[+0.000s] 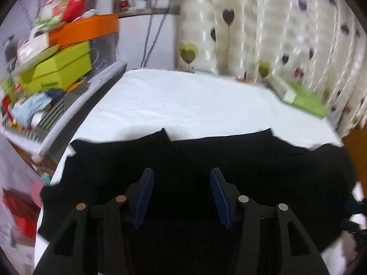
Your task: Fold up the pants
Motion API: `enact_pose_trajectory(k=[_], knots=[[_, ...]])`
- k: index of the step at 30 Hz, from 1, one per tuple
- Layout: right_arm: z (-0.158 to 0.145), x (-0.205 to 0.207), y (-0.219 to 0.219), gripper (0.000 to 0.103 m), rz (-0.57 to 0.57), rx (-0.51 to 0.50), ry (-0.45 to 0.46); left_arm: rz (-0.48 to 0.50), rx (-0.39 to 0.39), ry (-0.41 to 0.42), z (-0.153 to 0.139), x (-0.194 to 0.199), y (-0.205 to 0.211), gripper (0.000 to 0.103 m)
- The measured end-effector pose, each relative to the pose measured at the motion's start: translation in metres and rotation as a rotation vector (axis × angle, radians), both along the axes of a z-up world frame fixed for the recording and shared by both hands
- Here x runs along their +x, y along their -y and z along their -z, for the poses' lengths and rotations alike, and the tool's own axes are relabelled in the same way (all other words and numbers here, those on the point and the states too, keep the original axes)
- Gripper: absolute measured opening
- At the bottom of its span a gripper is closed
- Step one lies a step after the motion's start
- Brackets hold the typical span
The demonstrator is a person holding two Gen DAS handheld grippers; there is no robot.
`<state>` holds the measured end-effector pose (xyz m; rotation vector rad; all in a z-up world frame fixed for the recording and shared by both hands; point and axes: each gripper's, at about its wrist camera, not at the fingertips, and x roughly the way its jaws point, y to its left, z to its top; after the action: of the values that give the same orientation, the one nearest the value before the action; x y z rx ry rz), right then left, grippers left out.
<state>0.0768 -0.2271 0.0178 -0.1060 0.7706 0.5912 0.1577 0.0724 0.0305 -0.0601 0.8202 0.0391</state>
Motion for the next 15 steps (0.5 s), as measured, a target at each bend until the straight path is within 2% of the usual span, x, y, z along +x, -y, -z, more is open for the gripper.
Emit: enact_pose_trajectory(k=[3,5,6,7,8,10,15], knots=[[0.0,0.003,0.006,0.042,0.015,0.014,0.003,-0.043,0.076,-0.062,0.018,0.026,0.002,0.053],[-0.001,0.003,0.009,0.042,0.018,0.019,0.009,-0.078,0.079,-0.073,0.023,0.03,-0.005,0.044],[0.0,0.004,0.01,0.042,0.021,0.019,0.01,-0.091,0.081,-0.062,0.023,0.028,-0.008,0.031],[0.0,0.004,0.012,0.042,0.025,0.02,0.009,-0.099,0.083,-0.055,0.022,0.025,-0.012,0.013],[0.001,0.005,0.013,0.042,0.031,0.023,0.005,-0.103,0.072,-0.05,0.022,0.022,-0.015,0.007],[0.002,0.007,0.015,0.042,0.042,0.028,-0.003,-0.133,0.041,-0.021,0.017,0.009,-0.023,0.004],[-0.002,-0.003,0.026,0.042,0.082,0.073,0.003,-0.248,-0.085,0.169,-0.01,-0.063,-0.056,0.004]])
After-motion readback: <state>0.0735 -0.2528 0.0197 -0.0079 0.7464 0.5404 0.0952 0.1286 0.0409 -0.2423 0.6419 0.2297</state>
